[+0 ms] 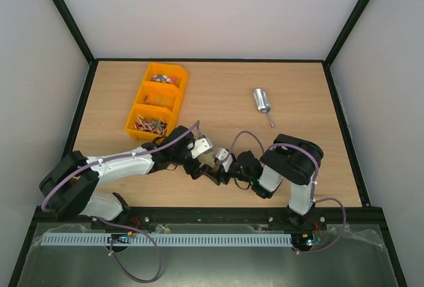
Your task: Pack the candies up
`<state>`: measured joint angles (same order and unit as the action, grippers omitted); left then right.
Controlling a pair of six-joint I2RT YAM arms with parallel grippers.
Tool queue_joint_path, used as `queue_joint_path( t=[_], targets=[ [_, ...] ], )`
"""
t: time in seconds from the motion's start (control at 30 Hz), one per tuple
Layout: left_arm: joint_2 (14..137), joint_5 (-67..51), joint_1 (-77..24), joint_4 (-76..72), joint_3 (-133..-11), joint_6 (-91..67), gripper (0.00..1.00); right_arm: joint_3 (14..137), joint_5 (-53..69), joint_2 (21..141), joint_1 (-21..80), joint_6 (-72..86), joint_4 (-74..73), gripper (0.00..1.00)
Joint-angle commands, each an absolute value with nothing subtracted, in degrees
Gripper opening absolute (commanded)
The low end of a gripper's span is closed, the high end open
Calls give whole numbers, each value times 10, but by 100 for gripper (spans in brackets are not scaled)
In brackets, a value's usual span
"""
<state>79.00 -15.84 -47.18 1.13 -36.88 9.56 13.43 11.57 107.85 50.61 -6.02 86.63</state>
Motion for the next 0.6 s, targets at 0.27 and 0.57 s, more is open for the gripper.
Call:
queue_joint_path(
  t=[0.27, 0.57],
  targets=[
    [840, -104, -490, -22, -407, 66, 96, 142, 74, 1090, 507, -55, 852, 42],
    [849, -186, -463, 51, -423, 226, 72, 110, 129, 1078, 508, -65, 872, 42]
  ],
)
